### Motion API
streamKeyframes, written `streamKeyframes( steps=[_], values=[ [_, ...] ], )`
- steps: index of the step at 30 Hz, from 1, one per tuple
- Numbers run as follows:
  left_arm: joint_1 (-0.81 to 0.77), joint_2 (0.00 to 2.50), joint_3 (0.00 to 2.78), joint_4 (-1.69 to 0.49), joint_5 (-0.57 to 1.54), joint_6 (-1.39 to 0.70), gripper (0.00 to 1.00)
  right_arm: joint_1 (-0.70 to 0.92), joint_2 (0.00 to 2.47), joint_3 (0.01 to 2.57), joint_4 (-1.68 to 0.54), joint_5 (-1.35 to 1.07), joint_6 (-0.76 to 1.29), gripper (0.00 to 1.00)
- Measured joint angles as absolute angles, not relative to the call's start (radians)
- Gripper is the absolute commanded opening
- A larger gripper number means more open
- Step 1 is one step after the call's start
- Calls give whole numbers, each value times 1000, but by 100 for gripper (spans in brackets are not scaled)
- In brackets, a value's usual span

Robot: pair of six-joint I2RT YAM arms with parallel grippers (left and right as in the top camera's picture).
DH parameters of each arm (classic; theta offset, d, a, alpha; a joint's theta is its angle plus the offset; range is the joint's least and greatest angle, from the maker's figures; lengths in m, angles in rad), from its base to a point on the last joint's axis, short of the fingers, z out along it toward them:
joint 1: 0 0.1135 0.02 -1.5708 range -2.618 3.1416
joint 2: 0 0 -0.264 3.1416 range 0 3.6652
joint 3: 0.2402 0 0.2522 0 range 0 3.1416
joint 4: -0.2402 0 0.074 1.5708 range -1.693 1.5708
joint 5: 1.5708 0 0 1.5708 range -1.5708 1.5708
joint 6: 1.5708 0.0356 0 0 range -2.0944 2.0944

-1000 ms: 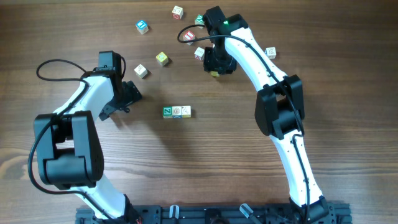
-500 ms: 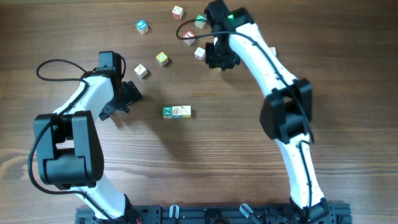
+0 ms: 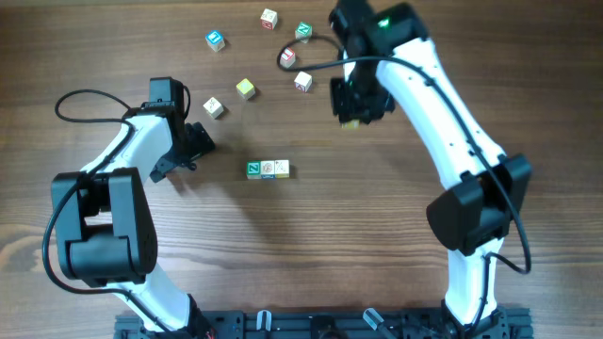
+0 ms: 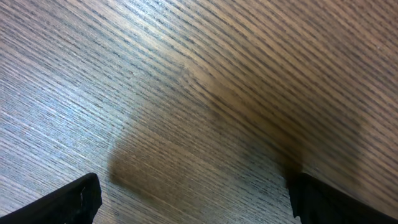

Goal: Form a horizontal line
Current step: 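Grasp the blue-X block and carry it toward the row's right end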

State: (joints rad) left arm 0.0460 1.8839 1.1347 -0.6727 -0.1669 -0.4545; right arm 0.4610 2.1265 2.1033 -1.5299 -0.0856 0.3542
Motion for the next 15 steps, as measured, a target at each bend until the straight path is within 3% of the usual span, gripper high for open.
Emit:
streamKeyframes(
  steps=[7,15],
  values=[
    [46,1884,1135,-673,-167,-455,100,474,2129,1731,-1294,-175,460,21],
    [46,1884,1135,-672,-167,-455,100,477,2129,1644,-1153,-233,488,21]
  ],
)
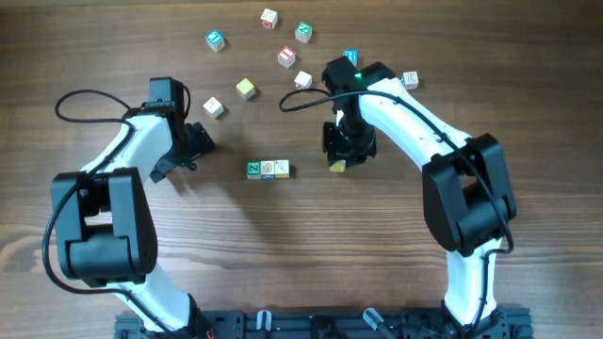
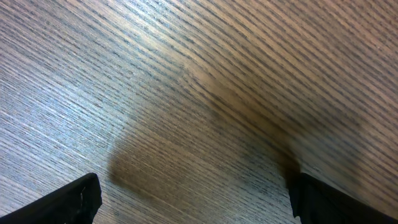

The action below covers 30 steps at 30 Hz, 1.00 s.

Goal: Form a horizontal line
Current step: 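Grasp the blue-X block and carry it toward the row's right end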

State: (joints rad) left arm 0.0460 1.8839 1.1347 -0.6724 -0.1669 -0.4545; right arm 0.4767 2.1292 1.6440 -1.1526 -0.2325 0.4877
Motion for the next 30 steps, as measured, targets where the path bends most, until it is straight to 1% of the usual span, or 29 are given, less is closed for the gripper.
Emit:
streamKeyframes(
  steps=[4,6,10,30],
  values=[
    [46,1884,1135,-673,-167,-455,100,496,2129,1644,-1134,-235,490,22],
    [46,1884,1135,-672,-167,-455,100,517,2129,1644,-1129,-236,490,26],
    [46,1884,1135,-673,-167,-455,100,548,2129,1644,-1124,-236,490,26],
    [46,1884,1135,-673,-167,-455,100,547,2129,1644,-1036,-193,497,26]
  ],
)
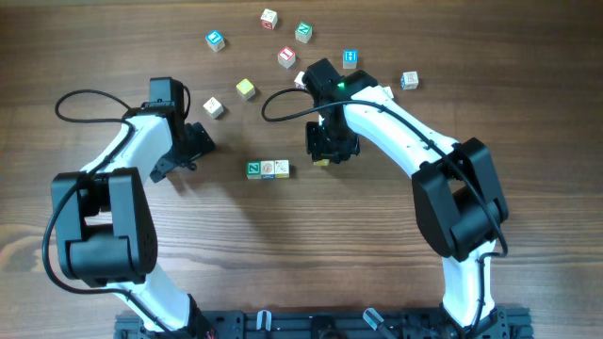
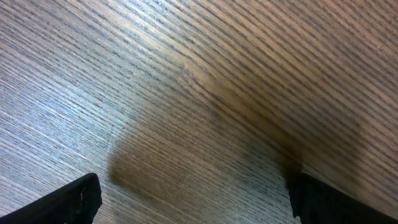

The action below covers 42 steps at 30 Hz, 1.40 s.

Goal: Form a horizontal line
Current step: 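Grasp the blue-X block and carry it toward the row's right end, then lower the blue-X block right of the green J block and release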

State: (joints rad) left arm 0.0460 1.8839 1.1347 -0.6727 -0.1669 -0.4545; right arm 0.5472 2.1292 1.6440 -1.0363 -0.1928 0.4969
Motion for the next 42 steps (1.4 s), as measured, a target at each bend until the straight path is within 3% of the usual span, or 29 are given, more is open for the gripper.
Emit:
streamKeyframes(
  steps=[16,22,23,26,32,42],
  values=[
    [46,1884,1135,-673,-167,-455,100,548,2129,1565,-929,-186,535,31],
    [46,1884,1135,-673,-167,-455,100,548,2129,1564,-926,-186,542,37],
    [46,1884,1135,-673,-167,-455,100,548,2129,1564,-926,-186,542,41],
    [46,1884,1135,-673,-167,-455,100,548,2129,1564,-925,-186,548,73],
    [46,1884,1135,-673,-167,-455,100,548,2129,1563,-915,-182,552,100],
    [46,1884,1135,-672,-167,-455,100,541,2129,1569,-942,-183,553,100]
  ],
)
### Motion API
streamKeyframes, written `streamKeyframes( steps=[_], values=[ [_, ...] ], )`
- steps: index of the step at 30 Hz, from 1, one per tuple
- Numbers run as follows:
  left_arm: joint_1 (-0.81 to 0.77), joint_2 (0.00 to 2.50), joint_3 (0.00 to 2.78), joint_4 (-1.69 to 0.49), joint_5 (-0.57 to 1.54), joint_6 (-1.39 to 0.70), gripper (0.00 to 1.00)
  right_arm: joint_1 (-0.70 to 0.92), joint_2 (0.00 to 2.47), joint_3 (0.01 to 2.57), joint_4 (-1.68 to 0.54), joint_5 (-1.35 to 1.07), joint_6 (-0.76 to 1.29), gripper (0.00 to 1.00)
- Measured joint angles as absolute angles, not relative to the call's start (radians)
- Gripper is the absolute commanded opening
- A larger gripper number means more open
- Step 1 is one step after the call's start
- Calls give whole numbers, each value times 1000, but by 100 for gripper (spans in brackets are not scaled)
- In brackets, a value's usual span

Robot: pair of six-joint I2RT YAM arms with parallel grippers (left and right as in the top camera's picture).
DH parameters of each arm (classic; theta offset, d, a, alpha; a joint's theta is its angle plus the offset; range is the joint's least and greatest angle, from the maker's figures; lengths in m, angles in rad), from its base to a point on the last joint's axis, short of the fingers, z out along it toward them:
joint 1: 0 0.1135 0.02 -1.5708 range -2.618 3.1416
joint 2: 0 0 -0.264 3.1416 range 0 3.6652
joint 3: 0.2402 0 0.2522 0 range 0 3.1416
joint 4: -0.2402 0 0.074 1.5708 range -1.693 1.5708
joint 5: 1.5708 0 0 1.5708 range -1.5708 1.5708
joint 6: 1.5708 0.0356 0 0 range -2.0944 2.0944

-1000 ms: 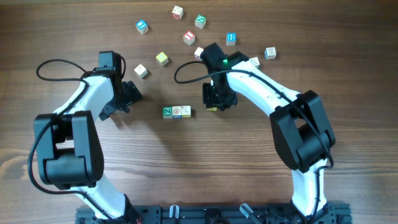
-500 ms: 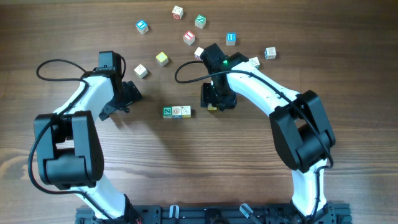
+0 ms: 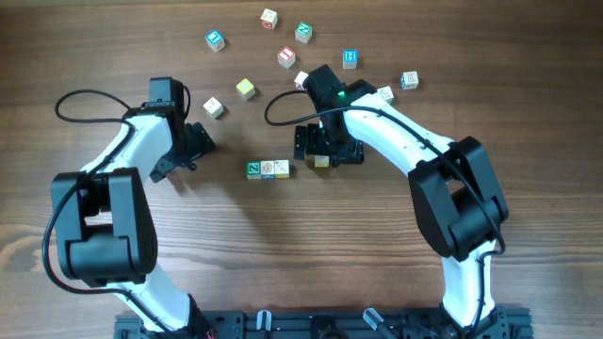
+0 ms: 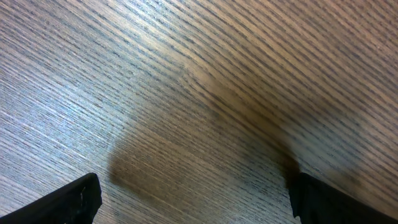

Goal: Form a horizontal line
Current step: 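Lower the blue-X block right of the green J block and release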

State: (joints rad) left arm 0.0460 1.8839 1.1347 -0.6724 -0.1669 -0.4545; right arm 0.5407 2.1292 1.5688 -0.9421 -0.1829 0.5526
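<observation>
Two cubes form a short row mid-table, a green one (image 3: 254, 169) touching a white one (image 3: 275, 169). My right gripper (image 3: 323, 155) hangs just right of that row, shut on a yellow cube (image 3: 322, 162), which sits a small gap from the white cube and slightly behind the row's line. My left gripper (image 3: 193, 146) rests left of the row. In the left wrist view its fingertips (image 4: 68, 199) stand wide apart over bare wood, holding nothing.
Loose cubes lie scattered at the back: blue (image 3: 216, 40), white (image 3: 269, 17), green (image 3: 303, 31), red (image 3: 287, 56), blue (image 3: 350, 58), yellow (image 3: 245, 88), white (image 3: 214, 107), and two more (image 3: 408, 80) right of my right arm. A cable (image 3: 278, 108) loops beside that arm.
The yellow cube has barely shifted and still sits just right of the row. My right gripper's outline looks wider and reaches further left. The left arm has not moved.
My right gripper first held a yellow cube high at the back right, near the scattered cubes. It then stood lower and further left, right of the row, then closer still. Now it holds the cube a small gap from the white cube. The left gripper stayed open throughout.
</observation>
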Motion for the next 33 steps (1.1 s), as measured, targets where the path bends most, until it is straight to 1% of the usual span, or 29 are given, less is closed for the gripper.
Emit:
streamKeyframes(
  steps=[2,6,17,33],
  values=[
    [46,1884,1135,-673,-167,-455,100,522,2128,1594,-988,-183,545,100],
    [46,1884,1135,-673,-167,-455,100,495,2109,1605,-986,-178,519,100],
    [46,1884,1135,-673,-167,-455,100,495,2107,1606,-979,-15,521,100],
    [46,1884,1135,-672,-167,-455,100,496,2107,1606,-963,2,523,100]
  ],
)
